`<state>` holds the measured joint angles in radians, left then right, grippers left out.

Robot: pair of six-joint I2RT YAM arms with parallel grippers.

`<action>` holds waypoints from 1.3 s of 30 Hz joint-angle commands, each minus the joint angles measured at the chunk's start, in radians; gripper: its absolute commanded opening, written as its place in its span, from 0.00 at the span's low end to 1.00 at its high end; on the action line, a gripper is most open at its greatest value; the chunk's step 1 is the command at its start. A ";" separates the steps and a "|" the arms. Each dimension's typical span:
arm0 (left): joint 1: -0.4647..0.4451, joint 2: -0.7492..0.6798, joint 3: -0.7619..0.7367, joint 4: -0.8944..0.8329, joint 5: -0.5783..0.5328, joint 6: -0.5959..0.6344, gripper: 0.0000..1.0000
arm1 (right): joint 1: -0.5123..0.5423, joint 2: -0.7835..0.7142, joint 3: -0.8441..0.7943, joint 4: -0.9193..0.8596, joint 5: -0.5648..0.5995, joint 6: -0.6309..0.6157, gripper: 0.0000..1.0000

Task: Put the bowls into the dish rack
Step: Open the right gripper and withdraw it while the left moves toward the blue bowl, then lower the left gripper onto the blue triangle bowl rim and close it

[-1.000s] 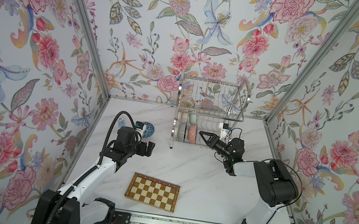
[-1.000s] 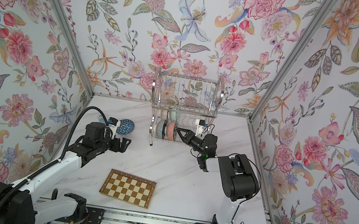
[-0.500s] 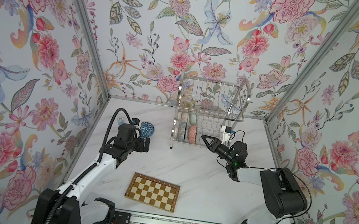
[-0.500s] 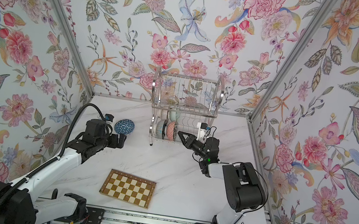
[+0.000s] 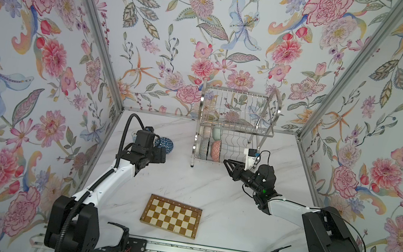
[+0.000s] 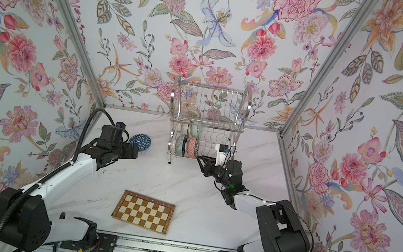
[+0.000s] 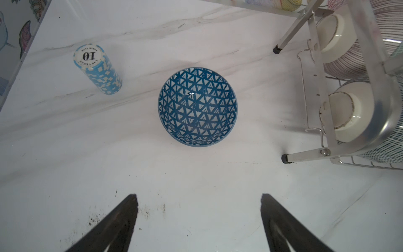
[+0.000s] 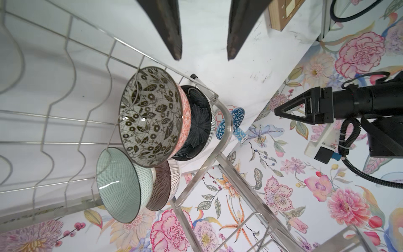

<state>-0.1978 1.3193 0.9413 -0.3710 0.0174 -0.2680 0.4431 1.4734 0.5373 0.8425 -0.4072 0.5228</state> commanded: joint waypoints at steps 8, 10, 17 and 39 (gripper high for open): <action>0.073 0.236 0.239 -0.211 0.012 -0.070 0.73 | 0.099 -0.140 -0.039 -0.177 0.212 -0.249 0.37; 0.091 0.301 0.279 -0.234 0.032 -0.059 0.69 | 0.132 -0.164 -0.040 -0.197 0.229 -0.280 0.37; 0.122 0.433 0.379 -0.277 0.013 -0.033 0.62 | 0.172 -0.247 -0.045 -0.254 0.299 -0.374 0.38; 0.128 0.657 0.476 -0.227 0.011 -0.061 0.39 | 0.169 -0.389 -0.019 -0.373 0.344 -0.406 0.43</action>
<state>-0.0772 1.9545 1.3968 -0.5957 0.0444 -0.3237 0.6094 1.0935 0.5083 0.4889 -0.0849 0.1337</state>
